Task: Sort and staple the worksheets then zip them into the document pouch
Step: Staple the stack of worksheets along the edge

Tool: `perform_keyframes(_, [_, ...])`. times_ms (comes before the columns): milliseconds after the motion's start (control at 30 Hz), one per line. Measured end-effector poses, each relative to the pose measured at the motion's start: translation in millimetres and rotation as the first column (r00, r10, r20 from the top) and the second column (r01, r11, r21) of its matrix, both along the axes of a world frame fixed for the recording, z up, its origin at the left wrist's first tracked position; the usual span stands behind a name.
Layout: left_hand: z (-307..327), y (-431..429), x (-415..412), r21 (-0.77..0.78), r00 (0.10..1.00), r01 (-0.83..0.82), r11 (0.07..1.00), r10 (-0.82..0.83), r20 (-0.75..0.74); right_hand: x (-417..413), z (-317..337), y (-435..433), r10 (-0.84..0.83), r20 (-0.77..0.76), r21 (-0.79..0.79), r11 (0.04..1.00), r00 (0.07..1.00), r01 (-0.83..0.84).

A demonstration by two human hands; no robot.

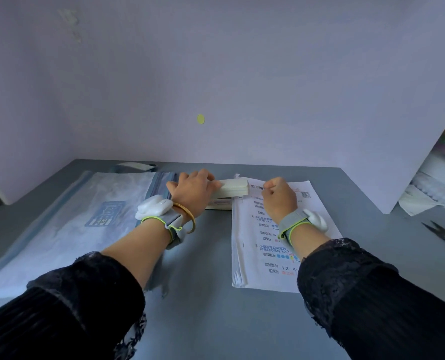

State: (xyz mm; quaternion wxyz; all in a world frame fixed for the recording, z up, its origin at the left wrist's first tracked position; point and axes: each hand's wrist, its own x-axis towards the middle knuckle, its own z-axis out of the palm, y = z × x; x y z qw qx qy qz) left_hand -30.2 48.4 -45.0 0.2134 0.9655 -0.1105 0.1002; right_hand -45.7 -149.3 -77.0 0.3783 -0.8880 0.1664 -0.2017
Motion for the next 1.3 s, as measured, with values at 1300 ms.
perform_keyframes(1300, [5, -44, 139, 0.089, 0.985, -0.166, 0.982, 0.161, 0.057, 4, -11, 4, 0.011, 0.033, -0.072, 0.997, 0.999, -0.009])
